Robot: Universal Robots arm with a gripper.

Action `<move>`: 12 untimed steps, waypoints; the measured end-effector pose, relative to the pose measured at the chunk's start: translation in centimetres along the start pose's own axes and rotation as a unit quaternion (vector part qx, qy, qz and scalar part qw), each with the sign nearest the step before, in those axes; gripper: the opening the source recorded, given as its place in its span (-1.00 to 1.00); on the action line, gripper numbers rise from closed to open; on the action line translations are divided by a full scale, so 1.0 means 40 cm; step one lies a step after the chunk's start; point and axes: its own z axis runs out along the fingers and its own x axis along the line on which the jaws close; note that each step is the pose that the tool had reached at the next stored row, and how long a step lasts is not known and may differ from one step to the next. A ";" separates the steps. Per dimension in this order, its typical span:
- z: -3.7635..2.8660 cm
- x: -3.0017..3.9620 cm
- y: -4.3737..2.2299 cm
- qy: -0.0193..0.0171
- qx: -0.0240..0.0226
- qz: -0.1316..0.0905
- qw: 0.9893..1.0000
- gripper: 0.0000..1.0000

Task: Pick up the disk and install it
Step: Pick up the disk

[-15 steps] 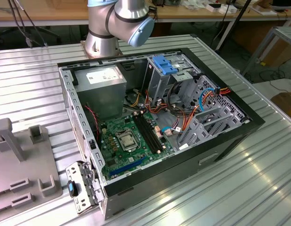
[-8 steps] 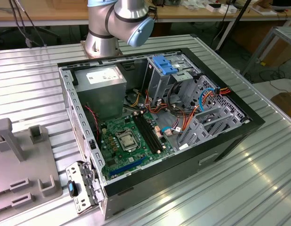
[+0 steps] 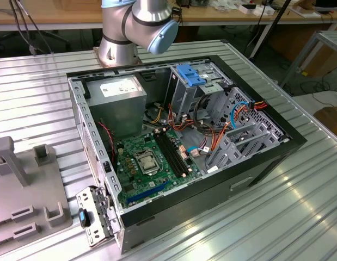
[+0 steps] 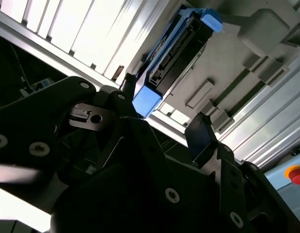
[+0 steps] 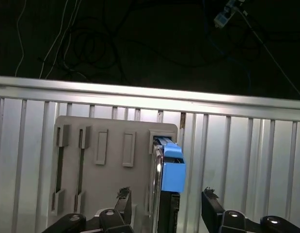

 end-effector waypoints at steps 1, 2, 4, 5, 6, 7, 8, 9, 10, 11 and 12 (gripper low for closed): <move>0.004 0.000 0.001 0.000 0.000 0.001 1.000 0.36; 0.007 0.000 0.003 0.000 0.000 0.001 1.000 0.36; 0.016 -0.001 0.011 0.000 0.000 0.001 1.000 0.36; 0.024 -0.001 0.013 0.000 0.000 0.004 1.000 0.36; 0.029 -0.001 0.014 0.000 0.000 0.008 1.000 0.36; 0.033 -0.001 0.016 0.000 0.000 0.012 1.000 0.36; 0.037 -0.002 0.017 0.000 0.000 0.015 1.000 0.36; 0.040 -0.002 0.018 0.000 0.001 0.018 1.000 0.36; 0.043 -0.003 0.019 0.000 0.001 0.021 1.000 0.36; 0.045 -0.003 0.021 0.000 0.001 0.023 1.000 0.36; 0.047 -0.004 0.022 0.000 0.001 0.023 1.000 0.36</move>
